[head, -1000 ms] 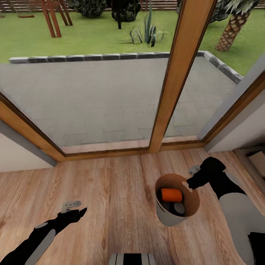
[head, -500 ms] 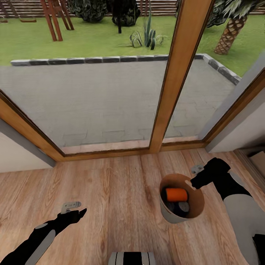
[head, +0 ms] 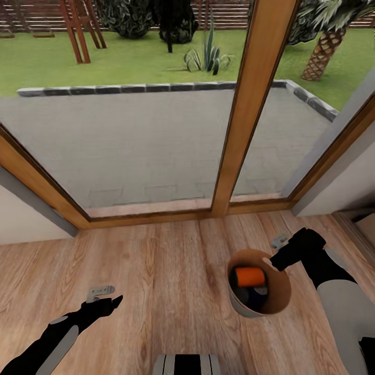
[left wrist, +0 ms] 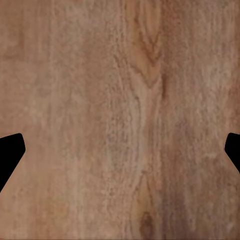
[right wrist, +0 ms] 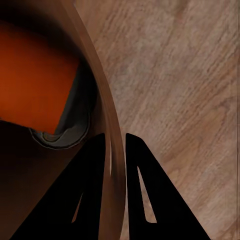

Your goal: Put the three can of soda from the living room inside the tash can in the kitchen.

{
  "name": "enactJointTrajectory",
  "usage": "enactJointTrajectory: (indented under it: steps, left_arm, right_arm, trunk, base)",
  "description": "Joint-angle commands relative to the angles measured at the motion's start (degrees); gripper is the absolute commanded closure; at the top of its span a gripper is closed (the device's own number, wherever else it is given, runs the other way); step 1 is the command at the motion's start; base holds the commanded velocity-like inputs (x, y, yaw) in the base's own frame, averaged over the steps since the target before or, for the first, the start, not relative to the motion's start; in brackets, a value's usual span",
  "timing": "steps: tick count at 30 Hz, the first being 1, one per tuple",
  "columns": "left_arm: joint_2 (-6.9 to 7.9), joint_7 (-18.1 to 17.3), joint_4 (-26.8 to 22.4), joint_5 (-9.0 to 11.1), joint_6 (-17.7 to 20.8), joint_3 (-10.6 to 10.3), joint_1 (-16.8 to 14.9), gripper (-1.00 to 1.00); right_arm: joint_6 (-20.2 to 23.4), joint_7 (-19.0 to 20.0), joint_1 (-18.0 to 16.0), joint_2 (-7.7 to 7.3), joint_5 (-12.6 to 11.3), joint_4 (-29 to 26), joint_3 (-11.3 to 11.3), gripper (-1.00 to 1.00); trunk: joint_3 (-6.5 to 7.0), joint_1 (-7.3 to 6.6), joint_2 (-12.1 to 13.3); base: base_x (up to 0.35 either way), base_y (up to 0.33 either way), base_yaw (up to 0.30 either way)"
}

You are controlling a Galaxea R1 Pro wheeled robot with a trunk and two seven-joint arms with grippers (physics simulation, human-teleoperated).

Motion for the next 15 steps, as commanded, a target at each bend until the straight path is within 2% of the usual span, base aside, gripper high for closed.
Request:
enactJointTrajectory:
  steps: [1, 10, 15]
  left_arm:
    - [0.00, 0.00, 0.01, 0.00, 0.00, 0.00, 0.00, -1.00]
    - [0.00, 0.00, -0.05, 0.00, 0.00, 0.00, 0.00, -1.00]
    - [0.00, 0.00, -0.05, 0.00, 0.00, 0.00, 0.00, -1.00]
  right_arm:
    - [0.56, 0.23, 0.00, 0.00, -0.60, 0.01, -0.01, 1.00]
    - [-1.89, -0.02, 0.96, 0.40, -0.82, 0.00, -0.13, 1.00]
    - [-2.73, -0.05, 1.60, 0.63, -0.83, 0.12, -1.58, 1.00]
  trunk:
    - [-0.09, 0.22, -0.42]
    - [-0.87, 2.20, -4.03]
    - [-1.30, 3.30, -6.03]
  base:
    - [0.000, 0.000, 0.000]
    - [0.000, 0.000, 0.000]
    - [0.000, 0.000, 0.000]
